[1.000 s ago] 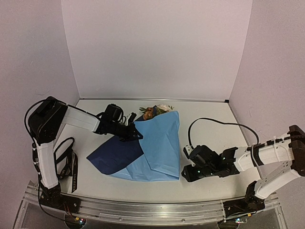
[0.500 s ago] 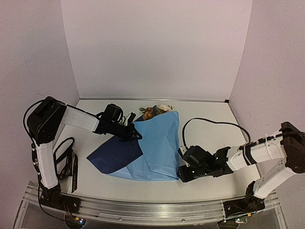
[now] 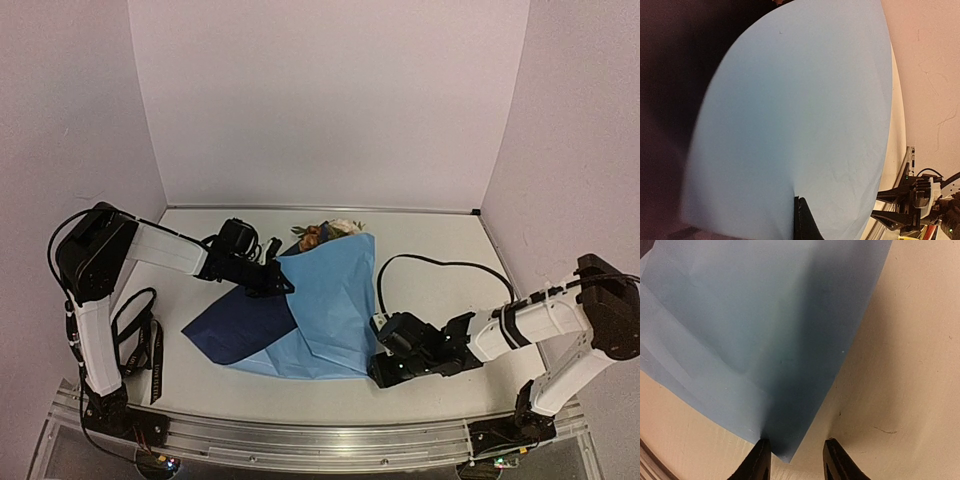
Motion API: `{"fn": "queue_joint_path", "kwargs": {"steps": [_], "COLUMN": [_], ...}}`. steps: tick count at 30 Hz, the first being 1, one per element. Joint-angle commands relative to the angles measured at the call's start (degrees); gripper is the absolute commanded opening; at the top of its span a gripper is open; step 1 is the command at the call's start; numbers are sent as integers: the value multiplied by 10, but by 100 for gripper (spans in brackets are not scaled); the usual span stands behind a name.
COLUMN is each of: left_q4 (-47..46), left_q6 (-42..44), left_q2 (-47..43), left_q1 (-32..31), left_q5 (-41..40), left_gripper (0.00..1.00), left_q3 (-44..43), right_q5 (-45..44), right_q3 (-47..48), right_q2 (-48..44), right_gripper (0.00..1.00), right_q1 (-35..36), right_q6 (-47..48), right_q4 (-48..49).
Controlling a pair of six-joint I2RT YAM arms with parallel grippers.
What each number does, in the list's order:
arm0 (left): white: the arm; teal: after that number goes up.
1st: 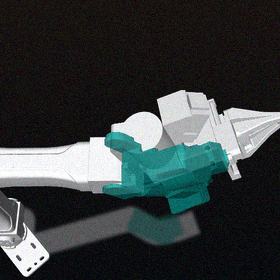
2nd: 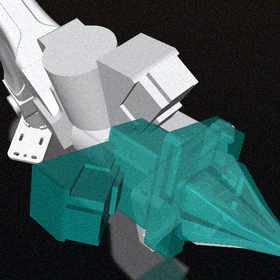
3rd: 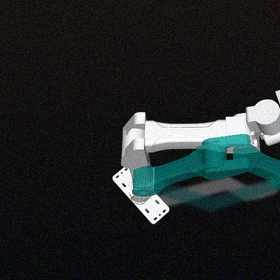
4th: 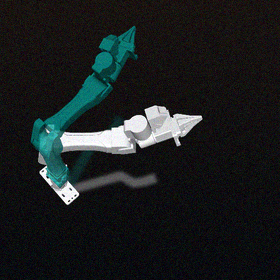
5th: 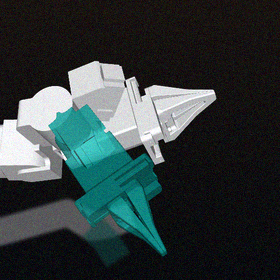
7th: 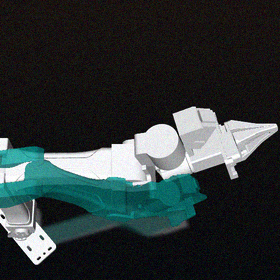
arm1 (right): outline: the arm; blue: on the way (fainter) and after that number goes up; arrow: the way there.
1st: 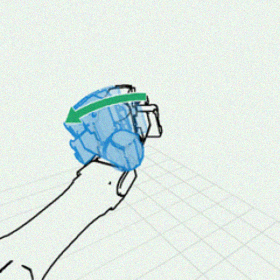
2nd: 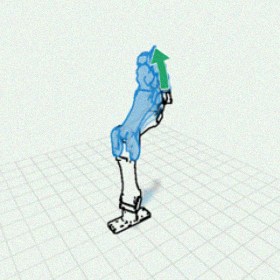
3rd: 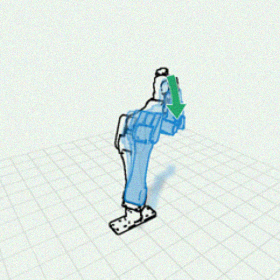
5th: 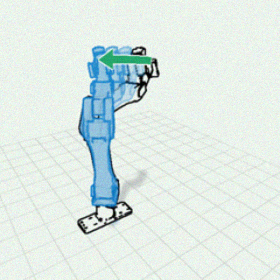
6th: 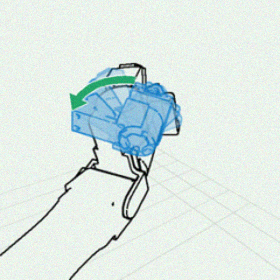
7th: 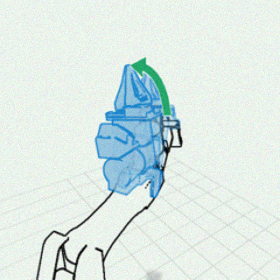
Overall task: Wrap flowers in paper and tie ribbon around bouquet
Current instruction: Fold the one-fourth-folded wrapping paper at the center of the board.
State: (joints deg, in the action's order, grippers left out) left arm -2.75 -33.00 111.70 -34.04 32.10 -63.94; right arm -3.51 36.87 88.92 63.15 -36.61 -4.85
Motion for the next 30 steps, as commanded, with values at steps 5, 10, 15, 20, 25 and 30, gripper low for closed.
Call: {"fn": "queue_joint_path", "kwargs": {"steps": [5, 10, 15, 20, 25, 30], "left_q4": [7, 9, 17, 18, 23, 28], "left_q6": [9, 19, 27, 27, 31, 37], "left_q2": [-27, -19, -11, -10, -11, -11], "left_q1": [4, 1, -6, -6, -6, -6], "left_q5": [-9, 13, 14, 11, 10, 5], "left_gripper": [0, 0, 0, 0, 0, 0], "left_q3": [-7, -15, -25, -25, -28, -32], "right_q5": [-4, 9, 33, 97, 153, 183], "right_q3": [-22, -24, -2, 31, 6, -18], "right_q2": [-6, -72, -125, -98, -11, 83], "right_gripper": [34, 35, 34, 26, 12, 6], "right_q1": [5, 5, 2, -17, -65, -71], "right_q6": [-23, -19, -6, -23, -101, -167], "right_q4": [24, 16, 3, 30, 183, 315]}}
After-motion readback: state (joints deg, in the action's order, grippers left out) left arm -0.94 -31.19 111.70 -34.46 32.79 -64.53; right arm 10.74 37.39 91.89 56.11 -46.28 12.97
